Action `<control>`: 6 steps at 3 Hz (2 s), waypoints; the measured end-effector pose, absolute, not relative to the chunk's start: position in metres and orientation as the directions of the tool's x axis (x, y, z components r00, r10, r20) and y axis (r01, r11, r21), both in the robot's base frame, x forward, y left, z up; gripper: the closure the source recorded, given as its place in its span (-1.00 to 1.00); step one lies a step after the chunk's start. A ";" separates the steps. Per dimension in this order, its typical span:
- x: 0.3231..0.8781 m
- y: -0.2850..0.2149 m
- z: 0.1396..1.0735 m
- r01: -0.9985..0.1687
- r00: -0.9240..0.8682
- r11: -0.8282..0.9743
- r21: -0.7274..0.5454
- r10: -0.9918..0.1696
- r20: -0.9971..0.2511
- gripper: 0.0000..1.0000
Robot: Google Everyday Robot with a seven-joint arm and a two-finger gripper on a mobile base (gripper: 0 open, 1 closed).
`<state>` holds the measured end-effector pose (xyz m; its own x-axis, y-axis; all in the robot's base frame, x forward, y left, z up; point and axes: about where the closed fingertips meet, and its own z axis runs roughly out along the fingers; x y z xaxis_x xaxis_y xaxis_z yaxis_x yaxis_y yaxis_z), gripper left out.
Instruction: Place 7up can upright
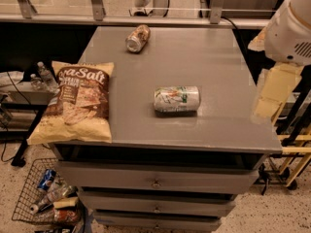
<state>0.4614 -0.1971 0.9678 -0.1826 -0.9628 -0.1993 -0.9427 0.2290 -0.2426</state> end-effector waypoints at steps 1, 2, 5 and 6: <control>0.489 -0.152 0.951 -0.962 -0.089 0.132 -0.237 -0.979 -0.183 -1.00; 0.511 -0.104 0.931 -0.974 -0.021 0.058 -0.219 -0.986 -0.167 -1.00; 0.559 -0.034 0.867 -0.992 -0.032 0.034 -0.123 -0.999 -0.024 -1.00; 0.562 -0.031 0.852 -0.994 -0.044 0.043 -0.099 -0.999 0.000 -1.00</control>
Offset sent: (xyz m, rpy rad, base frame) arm 0.0767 0.1533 -0.0619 -0.0496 0.0653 0.2617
